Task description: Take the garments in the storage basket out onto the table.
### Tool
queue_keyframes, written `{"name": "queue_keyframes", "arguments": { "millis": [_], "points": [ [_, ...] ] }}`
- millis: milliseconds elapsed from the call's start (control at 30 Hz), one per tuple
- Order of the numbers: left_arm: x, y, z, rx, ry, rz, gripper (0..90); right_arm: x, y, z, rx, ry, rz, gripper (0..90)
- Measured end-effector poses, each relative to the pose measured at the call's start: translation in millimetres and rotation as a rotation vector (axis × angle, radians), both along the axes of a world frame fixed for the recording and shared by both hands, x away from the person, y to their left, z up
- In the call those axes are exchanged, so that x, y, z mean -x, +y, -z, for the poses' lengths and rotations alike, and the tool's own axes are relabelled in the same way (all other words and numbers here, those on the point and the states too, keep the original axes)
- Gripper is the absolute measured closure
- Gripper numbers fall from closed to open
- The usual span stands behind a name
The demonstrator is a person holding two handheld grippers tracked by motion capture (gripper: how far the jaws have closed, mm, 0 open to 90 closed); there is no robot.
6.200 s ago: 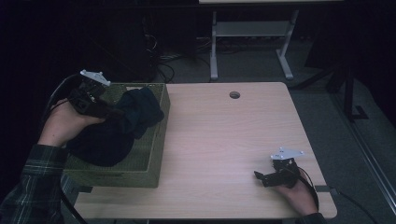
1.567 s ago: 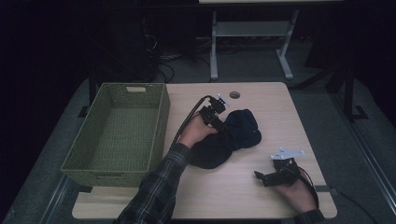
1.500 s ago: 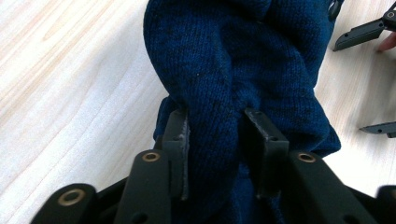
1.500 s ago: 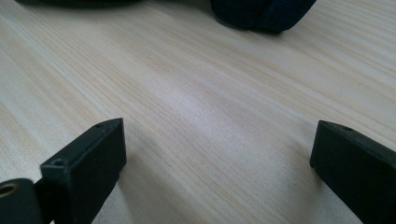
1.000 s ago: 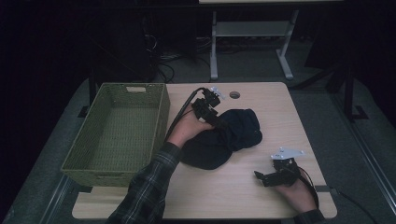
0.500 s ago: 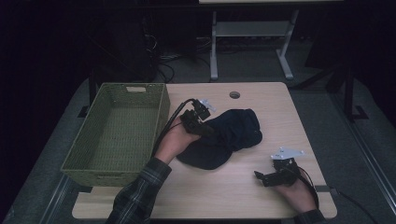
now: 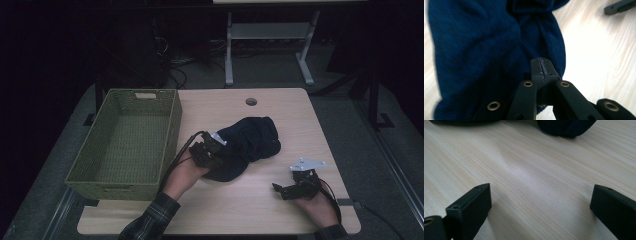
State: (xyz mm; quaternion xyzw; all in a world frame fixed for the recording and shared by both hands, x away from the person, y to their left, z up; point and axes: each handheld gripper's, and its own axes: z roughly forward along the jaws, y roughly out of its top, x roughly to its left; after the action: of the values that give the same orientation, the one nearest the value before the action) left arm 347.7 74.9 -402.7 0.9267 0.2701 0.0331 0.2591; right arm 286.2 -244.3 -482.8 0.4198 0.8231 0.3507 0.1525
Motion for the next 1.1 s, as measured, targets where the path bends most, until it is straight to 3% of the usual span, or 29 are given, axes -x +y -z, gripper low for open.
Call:
{"name": "queue_keyframes", "arguments": {
  "millis": [400, 500, 733, 933, 1100],
  "points": [
    [8.0, 1.0, 33.7, -0.055, 0.036, -0.020, 89.9, 0.1, 0.0, -0.1, 0.000, 0.002, -0.001, 3.2],
    [5.8, 5.1, 40.4, -0.043, 0.050, -0.028, 89.9, 0.1, -0.2, -0.2, 0.002, 0.002, 0.000, 3.6],
    [6.5, 5.1, 42.5, -0.042, 0.043, -0.033, 90.0, -1.2, -1.3, -0.2, 0.001, -0.002, -0.006, 4.0],
    [5.1, 9.9, 44.3, -0.007, 0.055, -0.039, 90.0, -4.1, -3.9, -4.5, -0.013, 0.023, 0.012, 5.5],
    [5.1, 9.8, 44.1, -0.010, 0.057, -0.042, 90.0, -2.6, -4.9, -20.3, -0.023, -0.024, 0.004, 6.0]
  ]
}}
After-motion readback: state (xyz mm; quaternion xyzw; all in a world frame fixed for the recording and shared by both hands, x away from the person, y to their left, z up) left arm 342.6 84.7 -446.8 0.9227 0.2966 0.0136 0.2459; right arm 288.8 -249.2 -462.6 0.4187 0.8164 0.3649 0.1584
